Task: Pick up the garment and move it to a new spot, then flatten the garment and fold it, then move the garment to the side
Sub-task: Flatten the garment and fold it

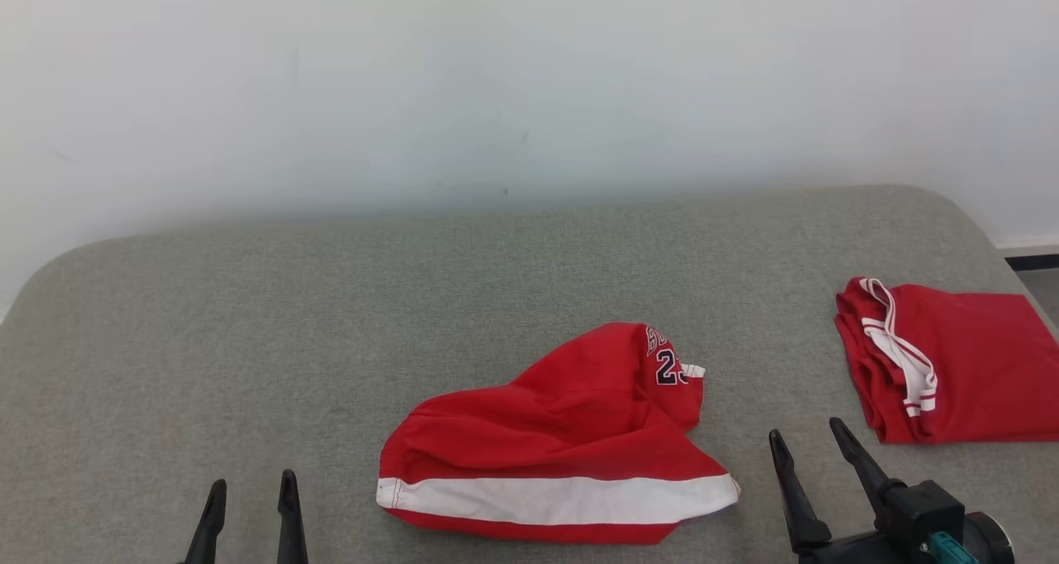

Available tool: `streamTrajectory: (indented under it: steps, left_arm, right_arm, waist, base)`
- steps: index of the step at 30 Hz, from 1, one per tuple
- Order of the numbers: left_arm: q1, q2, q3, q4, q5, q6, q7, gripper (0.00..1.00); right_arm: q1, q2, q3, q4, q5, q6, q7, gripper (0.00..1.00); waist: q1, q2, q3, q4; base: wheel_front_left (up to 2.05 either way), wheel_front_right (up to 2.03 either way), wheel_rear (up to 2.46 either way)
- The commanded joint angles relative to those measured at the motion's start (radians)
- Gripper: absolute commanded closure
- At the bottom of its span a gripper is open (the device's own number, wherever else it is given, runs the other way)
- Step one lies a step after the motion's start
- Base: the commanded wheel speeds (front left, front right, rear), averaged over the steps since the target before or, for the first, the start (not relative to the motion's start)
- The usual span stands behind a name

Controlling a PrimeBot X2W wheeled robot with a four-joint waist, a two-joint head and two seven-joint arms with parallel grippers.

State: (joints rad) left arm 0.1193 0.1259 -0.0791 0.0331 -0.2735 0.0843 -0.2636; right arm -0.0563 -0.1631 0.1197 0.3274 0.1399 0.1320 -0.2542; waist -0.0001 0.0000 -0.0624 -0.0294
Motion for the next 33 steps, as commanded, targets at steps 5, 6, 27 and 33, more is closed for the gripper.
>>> streamTrajectory:
  steps: [5,6,27,33]
  left_arm:
    - [0.021,-0.021,0.039,0.028,0.035,-0.032,-0.001,0.0]
    - [0.022,-0.026,0.045,0.033,0.04,-0.039,0.0,0.0]
    - [0.03,-0.07,0.07,0.074,0.097,-0.083,0.0,0.0]
    - [0.016,-0.072,0.051,0.111,0.091,-0.109,-0.001,0.0]
  right_arm:
    - [0.02,-0.004,0.003,0.015,0.008,-0.003,0.004,0.0]
    - [0.023,-0.002,0.003,0.016,0.008,-0.003,0.003,0.0]
    - [0.018,0.017,0.017,0.034,0.016,-0.003,-0.002,0.0]
    - [0.019,0.017,0.019,0.042,0.02,-0.003,-0.001,0.0]
  waist:
    - [0.0001,0.0,-0.011,0.015]
    - [0.0001,0.0,-0.012,0.017]
    - [0.0001,0.0,-0.019,0.005]
    - [0.0001,0.0,-0.017,0.004]
  base:
    - [0.0,0.0,0.0]
    - [0.0,0.0,0.0]
    - [0.0,0.0,0.0]
    - [0.0,0.0,0.0]
